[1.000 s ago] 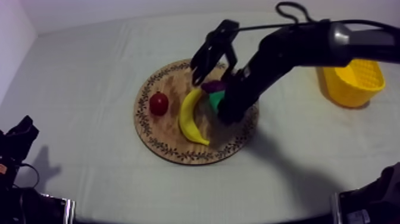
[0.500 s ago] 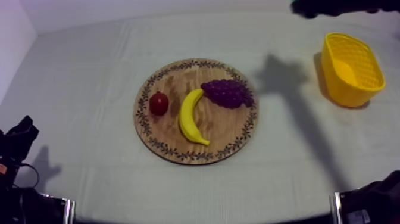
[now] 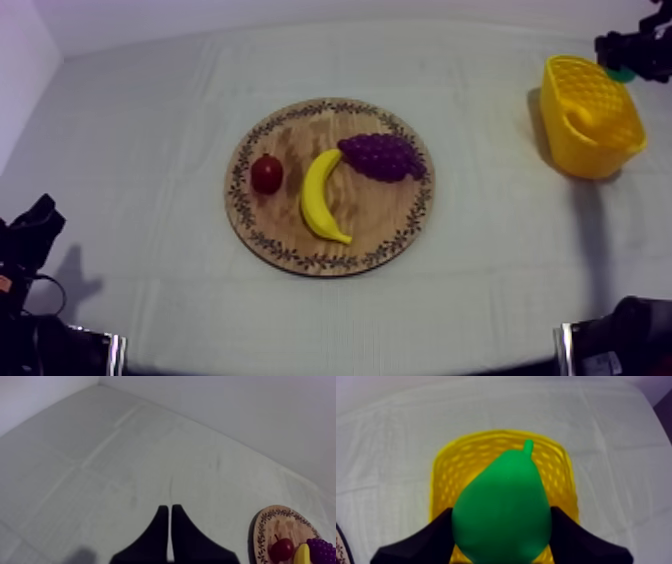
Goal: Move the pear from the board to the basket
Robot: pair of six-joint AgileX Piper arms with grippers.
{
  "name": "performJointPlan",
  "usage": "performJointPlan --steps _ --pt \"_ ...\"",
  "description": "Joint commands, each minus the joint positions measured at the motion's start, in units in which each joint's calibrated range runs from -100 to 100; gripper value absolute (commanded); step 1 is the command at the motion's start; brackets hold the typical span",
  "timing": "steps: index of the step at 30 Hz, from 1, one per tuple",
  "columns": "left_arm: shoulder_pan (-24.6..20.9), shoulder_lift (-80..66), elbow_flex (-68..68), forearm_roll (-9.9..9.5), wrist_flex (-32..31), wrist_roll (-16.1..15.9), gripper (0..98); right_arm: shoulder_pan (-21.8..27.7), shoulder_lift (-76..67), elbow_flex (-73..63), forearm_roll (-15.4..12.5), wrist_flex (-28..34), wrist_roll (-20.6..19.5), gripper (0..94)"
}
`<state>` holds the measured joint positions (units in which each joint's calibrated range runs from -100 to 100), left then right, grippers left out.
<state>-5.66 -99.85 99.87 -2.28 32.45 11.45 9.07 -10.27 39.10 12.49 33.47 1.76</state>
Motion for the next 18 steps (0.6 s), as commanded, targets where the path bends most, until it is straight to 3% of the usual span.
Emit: performJointPlan --steps 1,18 --pt "-0.02 0.02 0.02 0.0 0.05 0.0 0.1 0.41 0.98 1.23 -0.04 -0.63 -0.23 47.5" --pt "-0.02 0.02 0.02 0.0 0.05 0.0 0.1 0.65 5.13 4.71 0.89 -2.86 -2.37 50.8"
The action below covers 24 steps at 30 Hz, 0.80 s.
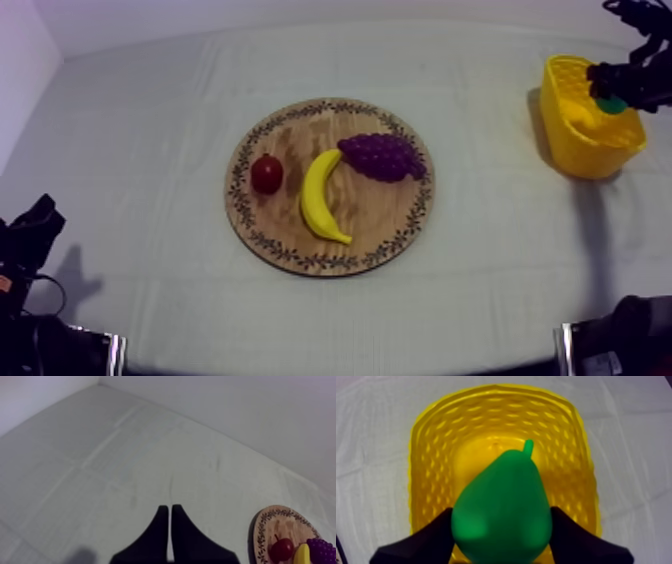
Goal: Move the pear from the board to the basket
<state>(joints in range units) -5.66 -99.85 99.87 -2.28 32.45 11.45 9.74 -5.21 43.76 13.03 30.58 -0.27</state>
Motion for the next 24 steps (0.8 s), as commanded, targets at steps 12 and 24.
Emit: performJointPlan --steps 12,24 --pt "-0.02 0.02 0.02 0.0 0.05 0.0 0.1 0.09 0.35 0.7 3.0 -1.12 -3.79 67.4" --pt "-0.02 0.02 0.02 0.0 0.05 0.0 0.1 0.08 0.41 1.19 2.03 -1.38 -1.5 68.6"
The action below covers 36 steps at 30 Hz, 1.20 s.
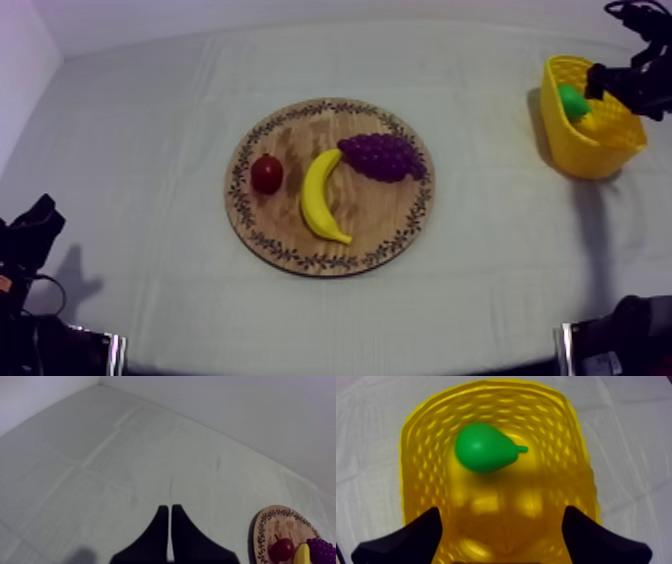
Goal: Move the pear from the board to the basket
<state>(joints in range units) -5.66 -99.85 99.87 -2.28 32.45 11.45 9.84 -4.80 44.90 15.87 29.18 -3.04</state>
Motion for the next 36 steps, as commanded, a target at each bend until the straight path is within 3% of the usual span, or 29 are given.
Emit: performJointPlan --steps 1,8,14,19,23,32,36 --pt "-0.02 0.02 0.02 0.0 0.05 0.0 0.1 -0.03 -0.01 0.13 -1.45 0.02 2.12 68.0" --pt "-0.02 0.02 0.02 0.0 0.05 0.0 0.1 -0.11 -0.21 0.53 -2.87 -0.2 3.55 62.8" --pt "-0.02 0.02 0.02 0.0 0.05 0.0 0.1 0.15 -0.94 1.11 -5.53 -2.0 4.9 41.2" --pt "-0.02 0.02 0.02 0.0 0.05 0.0 0.1 0.77 -2.35 2.57 -10.68 -5.73 9.23 15.9" --pt "-0.02 0.02 0.02 0.0 0.05 0.0 0.1 1.03 -3.93 3.76 -13.59 -7.95 11.26 6.8" --pt "-0.02 0.02 0.02 0.0 0.05 0.0 0.1 0.37 -9.72 8.25 -16.17 -9.53 12.88 1.1" --pt "-0.02 0.02 0.02 0.0 0.05 0.0 0.1 -0.07 -15.56 12.62 -17.67 -9.78 10.17 0.8"
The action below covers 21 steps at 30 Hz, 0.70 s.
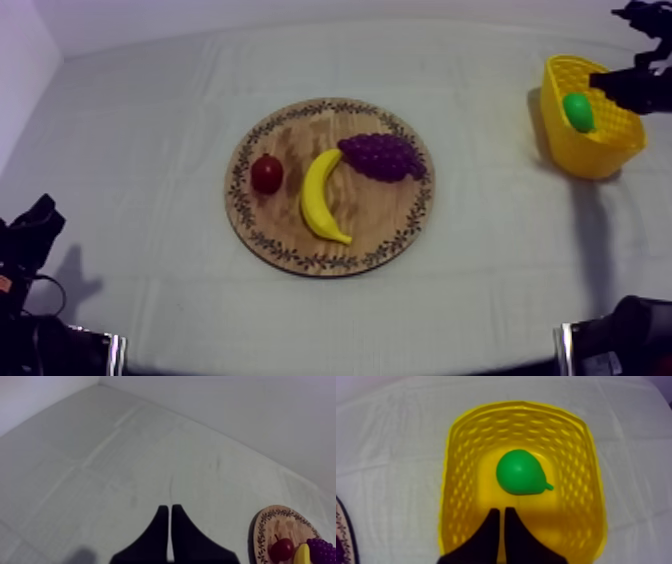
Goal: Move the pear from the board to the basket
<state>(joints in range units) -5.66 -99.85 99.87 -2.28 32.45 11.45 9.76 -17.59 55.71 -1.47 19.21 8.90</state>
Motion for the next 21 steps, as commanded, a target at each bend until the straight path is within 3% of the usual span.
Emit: performJointPlan --steps 1,4,6,11,14,18,21 --pt "-0.02 0.02 0.02 0.0 0.05 0.0 0.1 0.0 -4.76 3.41 -0.68 0.08 -2.18 0.7" --pt "-0.02 0.02 0.02 0.0 0.05 0.0 0.1 0.41 -11.63 9.52 -1.25 -1.42 -1.84 0.5" --pt "-0.02 0.02 0.02 0.0 0.05 0.0 0.1 0.86 -17.02 13.76 -2.86 -2.32 0.45 0.5" --pt "-0.02 0.02 0.02 0.0 0.05 0.0 0.1 1.81 -32.72 23.59 -12.1 -2.24 12.39 0.4" --pt "-0.02 0.02 0.02 0.0 0.05 0.0 0.1 2.21 -41.98 28.92 -14.75 -1.58 17.0 0.4" --pt "-0.02 0.02 0.02 0.0 0.05 0.0 0.1 3.42 -53.15 33.79 -14.76 2.74 18.68 0.4" --pt "-0.02 0.02 0.02 0.0 0.05 -0.01 0.1 2.98 -60.76 35.72 -10.57 7.85 15.11 0.5"
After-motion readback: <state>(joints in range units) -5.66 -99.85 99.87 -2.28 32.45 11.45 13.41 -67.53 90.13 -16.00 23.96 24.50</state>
